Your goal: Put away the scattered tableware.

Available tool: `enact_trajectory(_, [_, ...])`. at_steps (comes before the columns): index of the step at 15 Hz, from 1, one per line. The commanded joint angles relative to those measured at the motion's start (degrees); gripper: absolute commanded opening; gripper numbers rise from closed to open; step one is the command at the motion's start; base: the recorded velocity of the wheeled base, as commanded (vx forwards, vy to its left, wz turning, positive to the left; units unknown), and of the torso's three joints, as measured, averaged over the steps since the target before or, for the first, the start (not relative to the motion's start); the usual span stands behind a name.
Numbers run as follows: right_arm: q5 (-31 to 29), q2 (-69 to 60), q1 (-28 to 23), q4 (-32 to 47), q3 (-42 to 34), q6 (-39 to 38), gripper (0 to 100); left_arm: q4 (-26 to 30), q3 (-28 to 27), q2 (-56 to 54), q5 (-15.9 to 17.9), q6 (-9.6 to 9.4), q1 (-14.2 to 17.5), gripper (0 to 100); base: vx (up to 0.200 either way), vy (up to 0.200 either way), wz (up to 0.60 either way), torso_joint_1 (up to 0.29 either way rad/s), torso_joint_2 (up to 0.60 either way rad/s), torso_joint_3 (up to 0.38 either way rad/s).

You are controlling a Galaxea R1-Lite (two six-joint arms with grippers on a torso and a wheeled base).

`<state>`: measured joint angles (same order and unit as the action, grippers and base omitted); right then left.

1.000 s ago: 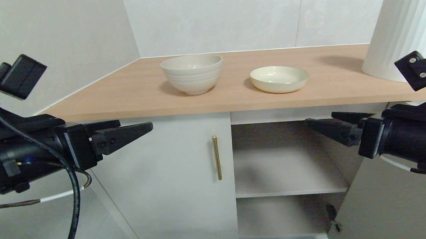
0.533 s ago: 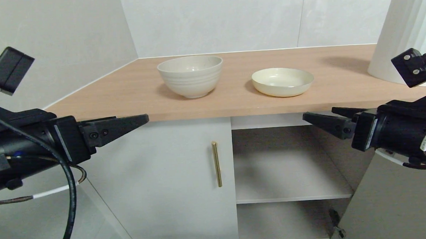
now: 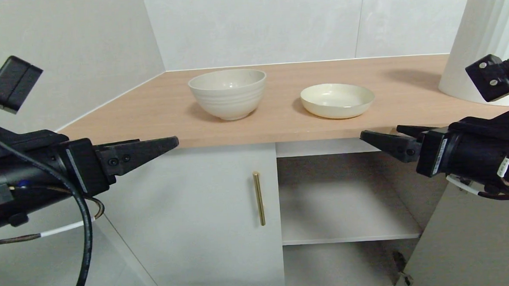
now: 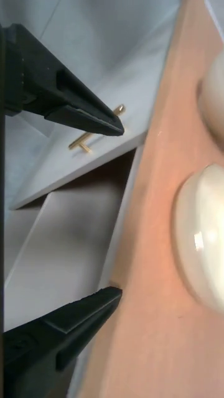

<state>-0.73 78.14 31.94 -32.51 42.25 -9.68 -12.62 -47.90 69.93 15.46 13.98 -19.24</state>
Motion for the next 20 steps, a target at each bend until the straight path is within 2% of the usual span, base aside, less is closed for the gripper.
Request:
enact_trajectory(1, [-0.06,-0.18,0.32,-0.01,-0.07,0.01,100,-0.04,0.0,0.12,0.01,-0.01,-0.01,100,0.0,0.0,0.0,0.022,-0.3,-0.286])
enact_trajectory(7, [0.03,-0.01,0.67,0.08,0.02,0.01,100,0.05,0.08,0.65,0.1,-0.01,-0.01,100,0.0,0.0,0.0,0.063,-0.4,-0.342])
enact_trajectory(14, [0.38,1.58,0.76,0.08,0.81,0.01,100,-0.04,-0.09,2.58,0.19,-0.01,-0.1,100,0.0,0.0,0.0,0.148,-0.48,-0.329])
enact_trajectory(19, [0.12,3.86,0.67,-0.1,2.31,-0.43,100,-0.04,-1.76,6.63,0.1,-0.01,-0.01,100,0.0,0.0,0.0,0.171,-0.47,-0.29])
enact_trajectory(20, [0.2,3.86,0.58,-0.18,3.01,-1.92,100,0.22,-3.96,8.39,-0.16,0.08,-0.01,100,0.0,0.0,0.0,0.09,-0.22,-0.129])
